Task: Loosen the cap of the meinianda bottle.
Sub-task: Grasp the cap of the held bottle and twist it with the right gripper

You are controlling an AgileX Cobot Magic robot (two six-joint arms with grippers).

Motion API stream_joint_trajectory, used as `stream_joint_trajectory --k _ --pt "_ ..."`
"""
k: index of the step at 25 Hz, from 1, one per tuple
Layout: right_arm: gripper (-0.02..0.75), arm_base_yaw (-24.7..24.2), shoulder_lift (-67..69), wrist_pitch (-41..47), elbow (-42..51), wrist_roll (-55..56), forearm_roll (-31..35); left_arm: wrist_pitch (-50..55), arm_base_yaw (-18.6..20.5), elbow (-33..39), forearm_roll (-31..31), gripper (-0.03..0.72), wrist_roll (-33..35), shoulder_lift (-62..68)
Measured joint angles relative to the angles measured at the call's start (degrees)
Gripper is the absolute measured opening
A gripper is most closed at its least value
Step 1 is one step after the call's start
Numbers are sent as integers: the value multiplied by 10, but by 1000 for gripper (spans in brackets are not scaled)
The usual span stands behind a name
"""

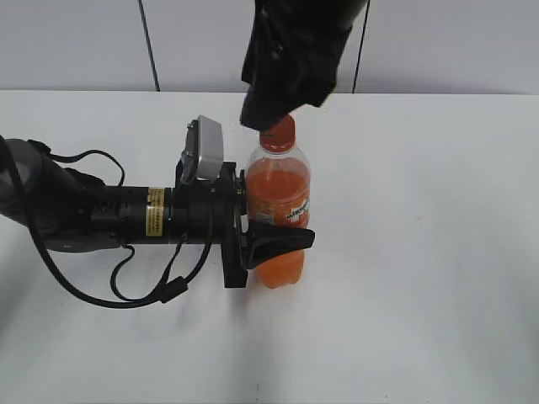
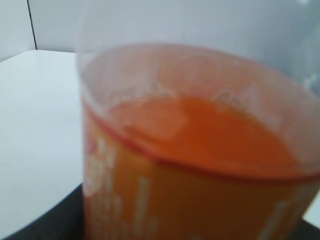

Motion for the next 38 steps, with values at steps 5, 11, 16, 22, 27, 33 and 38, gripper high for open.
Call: stream_joint_trajectory --k 5,11,16,22,27,33,38 --pt "421 0 -7 0 -25 222 39 0 0 0 0 415 0 0" --pt "421 0 -7 0 -25 542 26 -1 0 0 1 415 0 0" --pt "421 0 -7 0 -25 733 10 -1 0 0 1 415 0 0" --pt "421 0 -14 0 -18 817 -7 -1 0 0 1 415 -1 0" --pt "421 0 -48 0 4 863 -49 1 0 0 1 415 -1 0" --pt "421 0 -48 0 20 895 -55 1 0 0 1 415 -2 0" --pt "422 0 -37 0 20 902 -55 1 0 0 0 415 -2 0"
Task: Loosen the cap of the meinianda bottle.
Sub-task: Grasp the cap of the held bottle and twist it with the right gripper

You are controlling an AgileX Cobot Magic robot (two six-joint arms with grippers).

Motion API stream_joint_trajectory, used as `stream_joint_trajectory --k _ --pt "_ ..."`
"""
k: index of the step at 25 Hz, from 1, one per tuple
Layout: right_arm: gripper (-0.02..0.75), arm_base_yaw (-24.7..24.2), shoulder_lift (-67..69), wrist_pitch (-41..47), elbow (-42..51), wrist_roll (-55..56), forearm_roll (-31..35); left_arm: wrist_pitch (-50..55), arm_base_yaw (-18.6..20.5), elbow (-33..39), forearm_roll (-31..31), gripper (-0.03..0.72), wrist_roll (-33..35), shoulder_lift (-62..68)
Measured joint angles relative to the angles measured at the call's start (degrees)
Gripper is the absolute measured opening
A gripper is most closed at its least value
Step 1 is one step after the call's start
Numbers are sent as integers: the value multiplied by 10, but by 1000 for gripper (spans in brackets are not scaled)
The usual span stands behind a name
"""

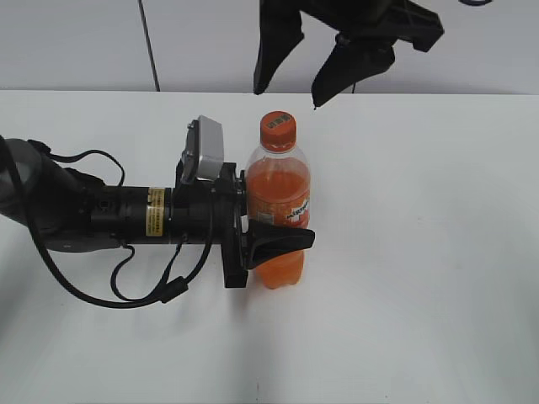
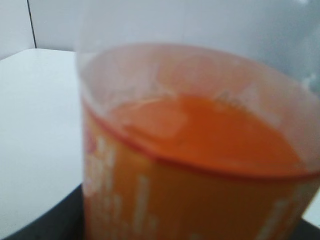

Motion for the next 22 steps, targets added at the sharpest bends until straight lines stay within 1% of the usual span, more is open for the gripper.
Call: stream_joint_trajectory --k 5,11,16,22 --pt "422 1 15 0 0 5 0 0 0 0 0 415 0 0" --pt "424 21 33 0 0 10 -3 0 0 0 0 415 0 0" --pt "424 22 33 0 1 21 -24 0 0 0 0 415 0 0" --pt "424 22 35 0 1 24 -26 0 0 0 0 415 0 0"
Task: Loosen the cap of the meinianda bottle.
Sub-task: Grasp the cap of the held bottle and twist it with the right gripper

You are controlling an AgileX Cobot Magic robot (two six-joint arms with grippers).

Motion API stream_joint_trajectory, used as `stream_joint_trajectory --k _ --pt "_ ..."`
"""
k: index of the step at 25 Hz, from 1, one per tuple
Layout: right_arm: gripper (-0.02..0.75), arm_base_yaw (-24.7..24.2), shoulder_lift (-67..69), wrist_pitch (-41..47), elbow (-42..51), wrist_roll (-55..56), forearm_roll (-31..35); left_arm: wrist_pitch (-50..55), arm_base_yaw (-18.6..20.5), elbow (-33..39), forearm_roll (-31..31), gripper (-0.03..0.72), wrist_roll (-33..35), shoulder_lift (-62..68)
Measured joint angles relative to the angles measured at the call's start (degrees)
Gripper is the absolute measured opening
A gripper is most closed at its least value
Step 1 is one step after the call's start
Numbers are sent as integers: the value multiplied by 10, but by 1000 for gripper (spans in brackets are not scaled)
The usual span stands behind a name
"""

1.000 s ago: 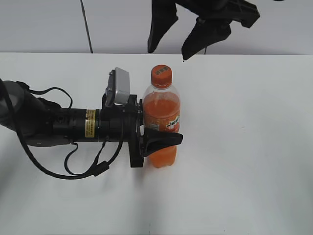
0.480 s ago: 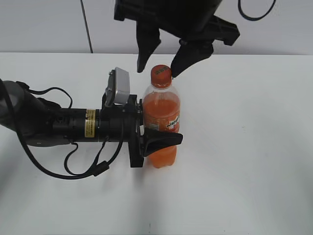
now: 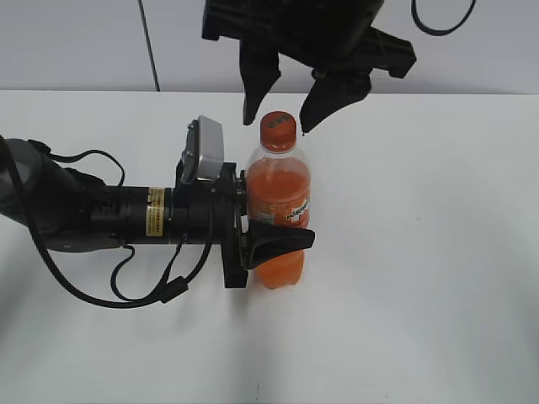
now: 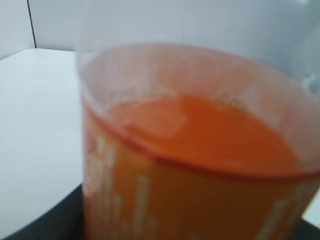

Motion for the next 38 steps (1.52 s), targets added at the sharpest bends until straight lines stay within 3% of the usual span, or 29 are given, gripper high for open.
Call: stream_joint_trajectory --k 7,13,20,38 --pt "415 0 14 0 0 0 2 0 0 0 0 415 0 0" --pt "290 0 14 1 0 0 -2 0 0 0 0 415 -1 0" --pt "288 0 14 2 0 -61 -2 0 0 0 0 415 -1 0" --pt "279 0 14 1 0 -676 11 -1 0 0 2 415 0 0"
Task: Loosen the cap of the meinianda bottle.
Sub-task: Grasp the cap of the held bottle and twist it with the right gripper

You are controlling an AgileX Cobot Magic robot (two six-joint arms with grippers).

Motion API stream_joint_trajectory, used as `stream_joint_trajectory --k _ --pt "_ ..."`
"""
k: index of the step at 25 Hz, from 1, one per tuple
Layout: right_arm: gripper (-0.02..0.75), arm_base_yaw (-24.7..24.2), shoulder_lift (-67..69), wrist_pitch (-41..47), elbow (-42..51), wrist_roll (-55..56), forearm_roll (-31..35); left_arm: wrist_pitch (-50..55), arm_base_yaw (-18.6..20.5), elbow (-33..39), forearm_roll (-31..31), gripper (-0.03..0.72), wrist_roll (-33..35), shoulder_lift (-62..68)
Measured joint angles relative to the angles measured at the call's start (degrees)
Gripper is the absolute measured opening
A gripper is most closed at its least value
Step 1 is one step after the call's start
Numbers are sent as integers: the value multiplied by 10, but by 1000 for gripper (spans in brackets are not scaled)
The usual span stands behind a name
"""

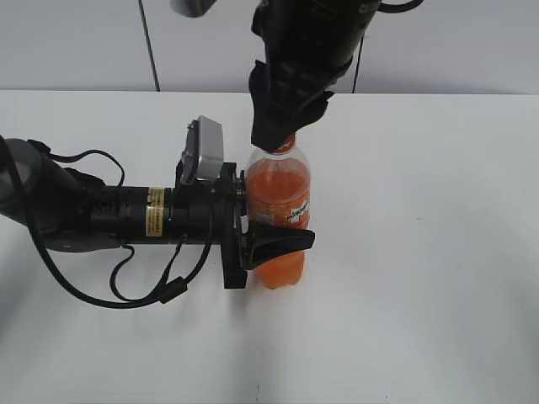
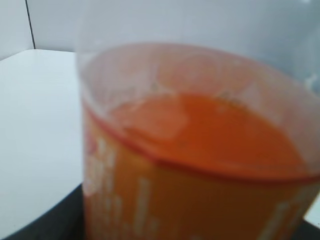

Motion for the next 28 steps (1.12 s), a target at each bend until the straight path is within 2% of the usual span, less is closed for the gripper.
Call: stream_joint_trajectory --k 9,15,20,28 --pt "276 0 0 2 0 -273 4 0 0 0 0 415 0 0" --pt "276 0 0 5 0 -402 5 0 0 0 0 415 1 0" --pt "276 0 0 5 0 -450 5 0 0 0 0 415 1 0" --pt "276 0 0 5 0 -454 5 0 0 0 0 415 1 0"
